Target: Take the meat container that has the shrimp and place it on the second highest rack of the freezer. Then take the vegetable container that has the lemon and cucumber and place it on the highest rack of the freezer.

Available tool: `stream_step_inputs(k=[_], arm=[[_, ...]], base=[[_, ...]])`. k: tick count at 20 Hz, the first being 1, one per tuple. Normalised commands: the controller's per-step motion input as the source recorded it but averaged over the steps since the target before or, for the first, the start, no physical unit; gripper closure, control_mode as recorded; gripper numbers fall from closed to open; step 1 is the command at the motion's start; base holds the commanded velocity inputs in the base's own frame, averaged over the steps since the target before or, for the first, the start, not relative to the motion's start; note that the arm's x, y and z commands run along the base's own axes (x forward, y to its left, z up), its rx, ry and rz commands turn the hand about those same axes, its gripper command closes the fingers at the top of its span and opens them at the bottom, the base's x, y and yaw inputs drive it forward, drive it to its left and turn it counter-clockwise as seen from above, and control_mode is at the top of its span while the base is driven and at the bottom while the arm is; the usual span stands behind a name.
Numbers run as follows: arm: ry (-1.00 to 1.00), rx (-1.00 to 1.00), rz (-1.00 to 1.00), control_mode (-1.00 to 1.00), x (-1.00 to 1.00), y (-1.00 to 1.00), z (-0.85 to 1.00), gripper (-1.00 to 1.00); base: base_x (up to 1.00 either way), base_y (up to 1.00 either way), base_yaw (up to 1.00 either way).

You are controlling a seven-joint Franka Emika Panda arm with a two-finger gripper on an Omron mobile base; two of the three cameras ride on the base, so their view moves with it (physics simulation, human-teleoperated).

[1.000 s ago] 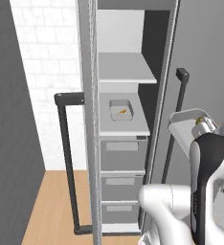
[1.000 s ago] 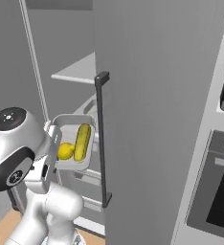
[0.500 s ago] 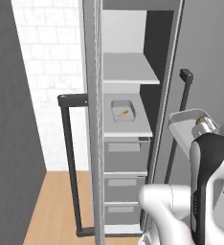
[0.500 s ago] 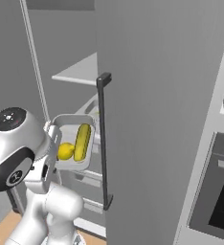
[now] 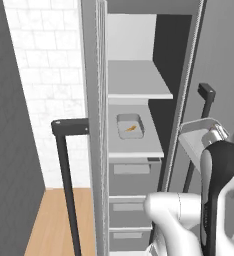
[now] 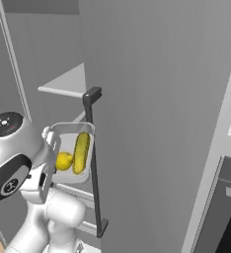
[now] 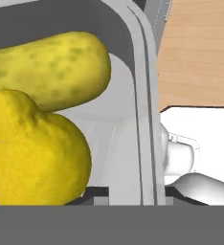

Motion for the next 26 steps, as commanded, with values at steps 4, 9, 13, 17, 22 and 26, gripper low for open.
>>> stream_step_inputs(k=[4,9,13,17,22,26], arm=[[0.0,0.0,0.0,1.0,0.0,0.0,0.0,1.0],[-0.05,0.0,0.0,-1.0,0.14,0.01,0.22,1.0],[-0.15,0.0,0.0,-1.0,0.03,0.15,0.38,1.0],[-0.29,-0.03,-0.02,-1.0,-0.28,0.33,0.38,1.0],[-0.37,-0.08,-0.01,-1.0,-0.52,0.5,0.36,1.0],[-0.31,-0.03,0.0,-1.0,0.18,0.37,0.33,1.0]], base=[[0.49,0.0,0.0],[0.18,0.0,0.0],[0.0,0.0,0.0],[0.0,0.0,0.0],[0.0,0.0,0.0],[0.0,0.0,0.0]])
